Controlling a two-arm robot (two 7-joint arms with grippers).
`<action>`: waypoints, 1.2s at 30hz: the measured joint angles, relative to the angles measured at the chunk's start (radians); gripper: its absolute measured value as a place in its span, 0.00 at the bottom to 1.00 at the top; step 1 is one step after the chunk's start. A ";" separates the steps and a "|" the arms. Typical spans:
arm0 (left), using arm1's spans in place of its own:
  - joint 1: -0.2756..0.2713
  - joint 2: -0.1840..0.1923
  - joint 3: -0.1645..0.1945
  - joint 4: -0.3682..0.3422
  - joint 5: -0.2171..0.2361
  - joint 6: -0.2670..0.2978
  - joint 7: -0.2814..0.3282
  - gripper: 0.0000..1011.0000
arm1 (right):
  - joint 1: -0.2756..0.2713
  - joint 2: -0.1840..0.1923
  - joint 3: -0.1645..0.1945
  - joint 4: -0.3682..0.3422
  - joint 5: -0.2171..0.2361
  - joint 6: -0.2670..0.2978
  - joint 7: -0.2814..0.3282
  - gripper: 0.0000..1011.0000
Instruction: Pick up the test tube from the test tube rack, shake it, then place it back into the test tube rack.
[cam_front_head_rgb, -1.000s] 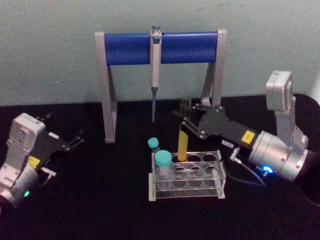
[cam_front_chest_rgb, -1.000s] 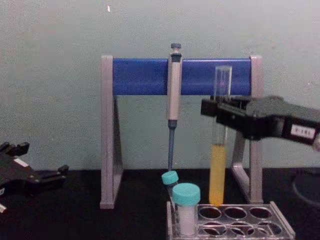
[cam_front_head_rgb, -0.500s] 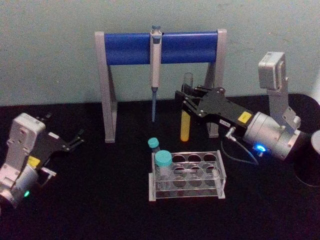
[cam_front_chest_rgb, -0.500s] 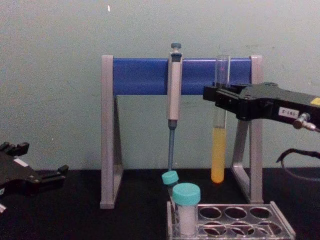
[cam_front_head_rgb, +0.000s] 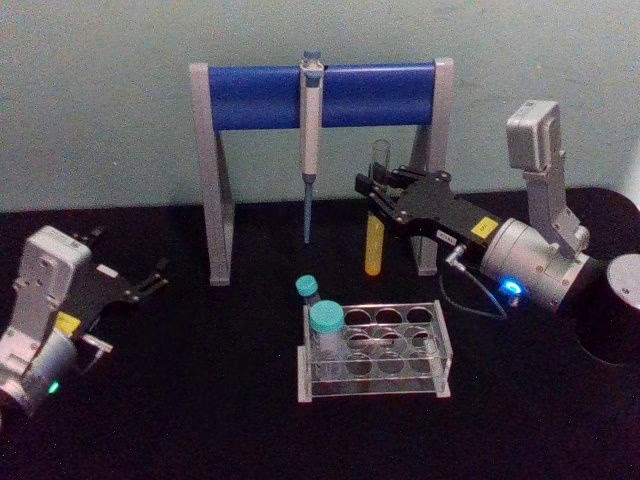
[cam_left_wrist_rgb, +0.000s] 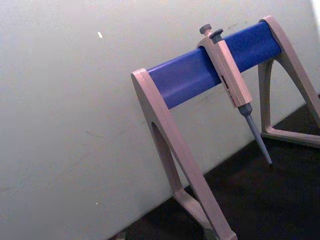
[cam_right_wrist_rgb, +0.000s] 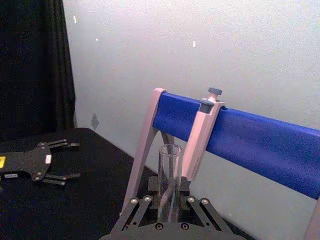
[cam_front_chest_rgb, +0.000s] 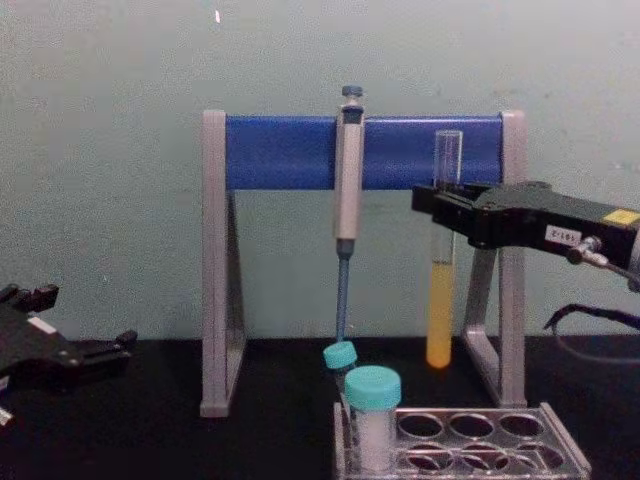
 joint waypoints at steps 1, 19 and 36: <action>0.000 0.000 0.000 0.000 0.000 0.000 0.000 0.99 | 0.002 -0.002 0.002 0.006 -0.003 -0.001 -0.001 0.23; 0.000 0.000 0.000 0.000 0.000 0.000 0.000 0.99 | -0.115 0.060 0.052 -0.140 0.012 0.034 -0.012 0.23; 0.000 0.000 0.000 0.000 0.000 0.000 0.000 0.99 | -0.077 0.025 -0.007 -0.113 0.050 0.007 0.037 0.23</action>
